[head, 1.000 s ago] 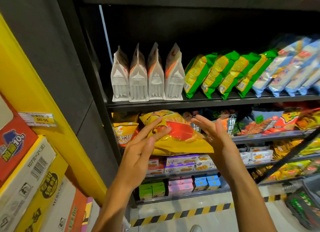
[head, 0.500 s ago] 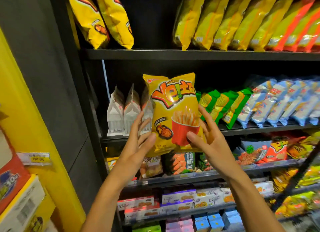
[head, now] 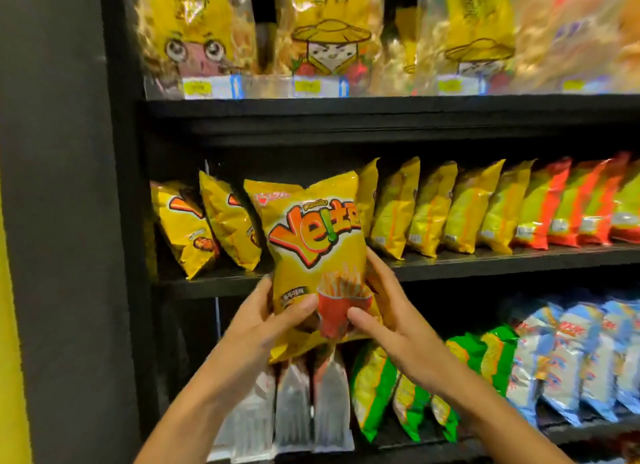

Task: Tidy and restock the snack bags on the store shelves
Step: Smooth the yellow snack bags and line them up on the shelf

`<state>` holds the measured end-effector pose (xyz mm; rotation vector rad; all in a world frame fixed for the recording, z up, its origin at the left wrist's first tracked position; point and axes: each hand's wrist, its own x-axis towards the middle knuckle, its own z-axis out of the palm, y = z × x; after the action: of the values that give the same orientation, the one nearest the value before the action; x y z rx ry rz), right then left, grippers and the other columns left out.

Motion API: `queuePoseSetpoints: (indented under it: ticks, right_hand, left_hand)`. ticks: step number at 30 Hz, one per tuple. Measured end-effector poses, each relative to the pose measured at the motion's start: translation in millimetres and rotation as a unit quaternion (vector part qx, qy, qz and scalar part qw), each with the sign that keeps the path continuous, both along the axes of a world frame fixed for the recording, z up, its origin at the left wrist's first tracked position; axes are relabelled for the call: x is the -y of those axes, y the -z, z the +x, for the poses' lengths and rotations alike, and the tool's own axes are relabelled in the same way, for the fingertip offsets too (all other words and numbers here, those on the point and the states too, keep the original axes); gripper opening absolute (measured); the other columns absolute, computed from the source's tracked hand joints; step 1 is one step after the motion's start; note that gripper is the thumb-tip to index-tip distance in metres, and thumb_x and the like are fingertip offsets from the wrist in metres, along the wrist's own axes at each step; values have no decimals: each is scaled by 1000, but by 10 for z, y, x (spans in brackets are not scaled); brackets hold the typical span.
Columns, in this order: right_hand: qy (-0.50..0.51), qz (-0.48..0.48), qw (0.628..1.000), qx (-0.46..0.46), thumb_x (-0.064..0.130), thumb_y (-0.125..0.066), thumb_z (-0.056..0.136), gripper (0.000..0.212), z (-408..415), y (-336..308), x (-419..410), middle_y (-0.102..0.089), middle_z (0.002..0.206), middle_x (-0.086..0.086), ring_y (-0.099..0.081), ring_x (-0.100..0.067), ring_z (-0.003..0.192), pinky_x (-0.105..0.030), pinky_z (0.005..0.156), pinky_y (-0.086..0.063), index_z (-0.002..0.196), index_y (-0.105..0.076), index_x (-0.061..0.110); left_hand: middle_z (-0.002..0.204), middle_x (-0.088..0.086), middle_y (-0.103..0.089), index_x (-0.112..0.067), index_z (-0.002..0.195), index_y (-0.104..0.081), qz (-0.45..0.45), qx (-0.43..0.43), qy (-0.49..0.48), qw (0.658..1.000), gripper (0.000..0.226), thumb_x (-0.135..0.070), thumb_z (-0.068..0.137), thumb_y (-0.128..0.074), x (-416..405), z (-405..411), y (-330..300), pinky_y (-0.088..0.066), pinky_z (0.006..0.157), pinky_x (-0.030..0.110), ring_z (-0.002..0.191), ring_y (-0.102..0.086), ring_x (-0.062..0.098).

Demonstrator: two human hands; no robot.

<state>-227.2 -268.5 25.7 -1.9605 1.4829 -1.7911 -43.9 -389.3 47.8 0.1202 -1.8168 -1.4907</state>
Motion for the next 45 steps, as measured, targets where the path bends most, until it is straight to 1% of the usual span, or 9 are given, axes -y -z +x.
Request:
queuePoseSetpoints:
  ticks: [3, 8, 11, 16, 25, 30, 35, 39, 45]
  right_hand:
    - [14, -35, 999, -8, 27, -65, 98, 79, -225, -352, 141, -42, 157, 18, -45, 0, 142, -24, 114, -41, 161, -18, 36]
    - [138, -100, 985, -31, 33, -74, 93, 86, -592, -670, 507, -42, 155, 15, -42, 2, 140, -26, 116, -41, 161, -21, 34]
    - [227, -118, 965, -50, 32, -78, 92, 94, -745, -809, 766, -32, 161, 12, -30, -1, 146, -27, 117, -33, 162, -16, 33]
    - [344, -143, 922, -106, 34, -80, 88, 102, -955, -943, 1168, -18, 169, 6, -18, -13, 156, -40, 124, -31, 163, -10, 29]
    - [442, -94, 881, -140, 45, -82, 82, 123, -1087, -923, 1420, -5, 171, -7, -7, -25, 158, -36, 122, -23, 162, 10, 35]
    - [435, -50, 885, -160, 39, -84, 82, 124, -1108, -922, 1459, 8, 171, -7, 1, -29, 159, -40, 123, -24, 160, 13, 43]
    - [439, -10, 885, -156, 40, -78, 89, 107, -1107, -903, 1462, 2, 171, -7, -5, -33, 158, -44, 122, -29, 162, 0, 39]
    - [440, -14, 881, -172, 40, -76, 91, 98, -1104, -876, 1443, -3, 170, -3, -14, -27, 154, -38, 117, -36, 163, -10, 37]
    - [447, -46, 878, -166, 43, -76, 88, 98, -1117, -816, 1417, -4, 167, 2, -29, -21, 144, -32, 102, -47, 161, -11, 40]
  left_hand:
    - [123, -3, -75, -23, 137, -55, -44, -61, -70, 995, 53, -17, 89, -76, 64, -149, -281, -60, 90, 27, 114, -71, 15]
    - [124, -13, -71, -25, 141, -46, -99, -103, -187, 972, 70, -32, 81, -82, 337, -456, -529, -56, 93, 23, 111, -67, -4]
    - [122, -20, -56, -35, 134, -32, -133, -97, -263, 951, 72, -28, 84, -83, 490, -700, -656, -49, 74, 3, 101, -59, -20]
    - [149, 3, -40, -31, 150, -19, -188, -65, -368, 908, 99, -33, 79, -88, 915, -1115, -831, -50, 106, 41, 134, -48, 21]
    - [143, 11, -21, -13, 153, -13, -286, 125, -412, 856, 99, -41, 85, -79, 1392, -1596, -756, -35, 111, 46, 137, -29, 36]
    - [157, 12, -23, -16, 160, 4, -233, 195, -309, 901, 109, -49, 90, -73, 1497, -1592, -770, -32, 116, 44, 146, -29, 33]
    - [144, 10, -37, -17, 151, -16, -224, 194, -270, 916, 82, -49, 95, -67, 1537, -1574, -761, -43, 100, 36, 126, -48, 25]
    - [146, 16, -36, -11, 149, -18, -183, 158, -311, 919, 77, -47, 97, -63, 1453, -1709, -782, -43, 101, 37, 131, -47, 32]
    - [164, 15, -5, -15, 157, 23, -236, 246, -284, 896, 112, -49, 96, -64, 1363, -1851, -707, -31, 122, 50, 152, -20, 40]
